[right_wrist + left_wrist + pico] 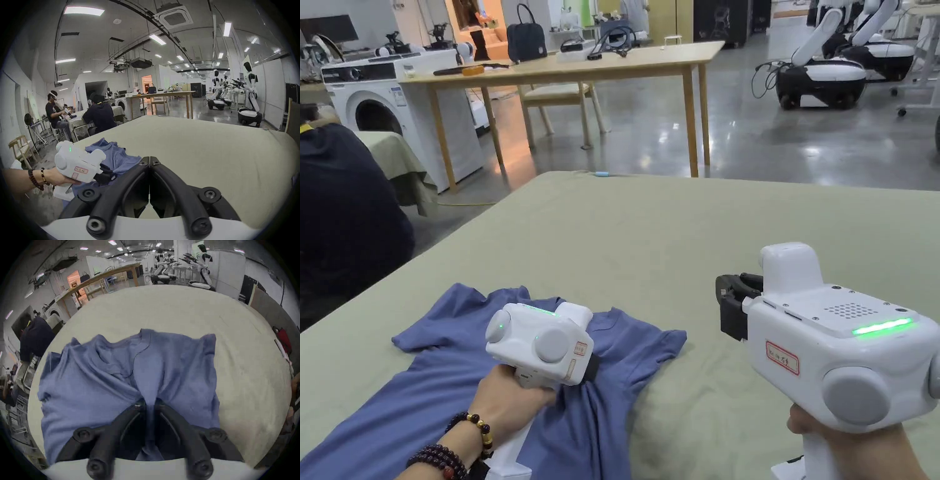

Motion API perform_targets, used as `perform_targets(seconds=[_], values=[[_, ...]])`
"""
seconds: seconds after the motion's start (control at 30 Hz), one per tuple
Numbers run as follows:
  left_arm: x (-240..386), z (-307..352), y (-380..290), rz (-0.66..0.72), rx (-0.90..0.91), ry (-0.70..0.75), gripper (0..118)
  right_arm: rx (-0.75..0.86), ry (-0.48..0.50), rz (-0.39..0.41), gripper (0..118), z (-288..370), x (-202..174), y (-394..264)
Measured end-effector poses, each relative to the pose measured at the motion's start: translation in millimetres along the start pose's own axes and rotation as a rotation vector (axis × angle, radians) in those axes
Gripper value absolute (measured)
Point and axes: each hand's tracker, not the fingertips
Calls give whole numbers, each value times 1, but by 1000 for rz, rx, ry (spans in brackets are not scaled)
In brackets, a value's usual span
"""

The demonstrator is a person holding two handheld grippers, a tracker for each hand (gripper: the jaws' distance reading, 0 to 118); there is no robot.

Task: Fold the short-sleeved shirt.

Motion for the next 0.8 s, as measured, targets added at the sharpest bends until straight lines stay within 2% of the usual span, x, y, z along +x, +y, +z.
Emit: perform_targets(seconds=[0.07,0.17,0.27,0.33,0.6,0.7,0.8], values=[[6,18,14,-18,117,26,8,3,-1,-7,0,9,5,1],[27,39,43,1,180,-67,8,15,-20,-19,0,32,20,6],[79,57,70,-138,269,-98,8,47,-79,-42,0,71,43,11],[124,70,90,-161,324,-211,8,75,-129,-57,0,103,66,13],[366,118,165,-366,407,-619,8,178,-351,-52,0,249,132,30],[459,119,168,-446,364,-712,8,212,-438,-57,0,294,151,31],[534,87,144,-497,265,-741,8,230,-512,-71,0,327,170,26]])
